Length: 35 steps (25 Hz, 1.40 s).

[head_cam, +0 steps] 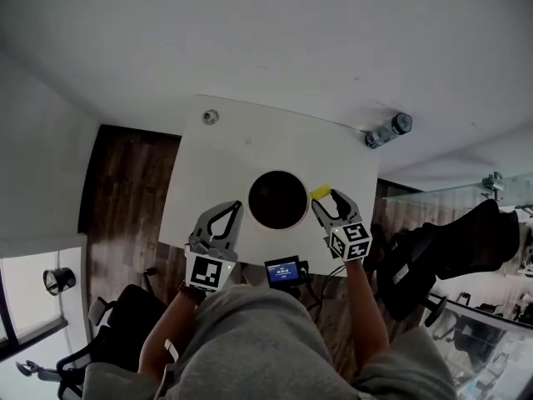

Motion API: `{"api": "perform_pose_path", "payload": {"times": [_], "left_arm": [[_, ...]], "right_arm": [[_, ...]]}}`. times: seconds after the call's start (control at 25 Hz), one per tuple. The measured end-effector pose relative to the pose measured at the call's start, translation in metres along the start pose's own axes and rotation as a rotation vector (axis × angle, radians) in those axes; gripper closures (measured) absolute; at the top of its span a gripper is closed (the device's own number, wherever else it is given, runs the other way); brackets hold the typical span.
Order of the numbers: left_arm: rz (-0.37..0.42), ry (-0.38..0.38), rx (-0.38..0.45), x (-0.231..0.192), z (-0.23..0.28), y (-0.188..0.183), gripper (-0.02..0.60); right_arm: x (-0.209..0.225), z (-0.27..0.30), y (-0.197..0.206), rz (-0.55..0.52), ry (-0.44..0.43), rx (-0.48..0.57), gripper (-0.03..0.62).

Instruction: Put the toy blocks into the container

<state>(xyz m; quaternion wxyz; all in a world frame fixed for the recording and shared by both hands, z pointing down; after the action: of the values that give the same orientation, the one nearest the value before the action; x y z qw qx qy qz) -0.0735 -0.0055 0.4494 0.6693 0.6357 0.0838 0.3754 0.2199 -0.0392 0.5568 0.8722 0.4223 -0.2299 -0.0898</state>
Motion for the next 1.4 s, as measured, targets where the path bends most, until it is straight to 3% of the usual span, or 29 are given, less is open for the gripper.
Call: {"api": "perform_pose_path", "payload": {"times": [0.12, 0.32, 0.56, 1.12, 1.4], "left_arm": [[0.003, 0.037, 0.023, 0.003, 0.009, 0.001, 0.575], [-0.061, 0.085, 0.027, 0.013, 0.015, 0.010, 0.575], [-0.069, 0.113, 0.032, 0.010, 0.015, 0.015, 0.575], [-0.087, 0.062, 0.019, -0.012, -0.003, 0.027, 0.575], [-0.105, 0.048, 0.016, -0.014, -0.011, 0.029, 0.575]], "right_arm": [[-0.018, -0.019, 0.015, 0.024, 0.009, 0.012, 0.333], [-0.035, -0.032, 0.031, 0.056, 0.036, 0.008, 0.333], [-0.048, -0.034, 0.031, 0.032, 0.056, -0.002, 0.333], [-0.090, -0.017, -0.024, -0.069, 0.012, 0.051, 0.333], [-0.103, 0.004, -0.033, -0.101, -0.009, 0.022, 0.333]]}}
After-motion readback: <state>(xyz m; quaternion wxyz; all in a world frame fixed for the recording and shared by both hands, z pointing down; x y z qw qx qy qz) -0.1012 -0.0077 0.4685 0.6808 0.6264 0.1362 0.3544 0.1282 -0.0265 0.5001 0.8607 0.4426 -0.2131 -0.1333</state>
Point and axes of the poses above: the fingertips, and each gripper's own axes: z forward along the fingers, x to its right, y out of its underside, the point moved 7 cm from there along -z, backward along the fingers, and after that the axes turned 14 degrees about z, right-handed, at the moved point
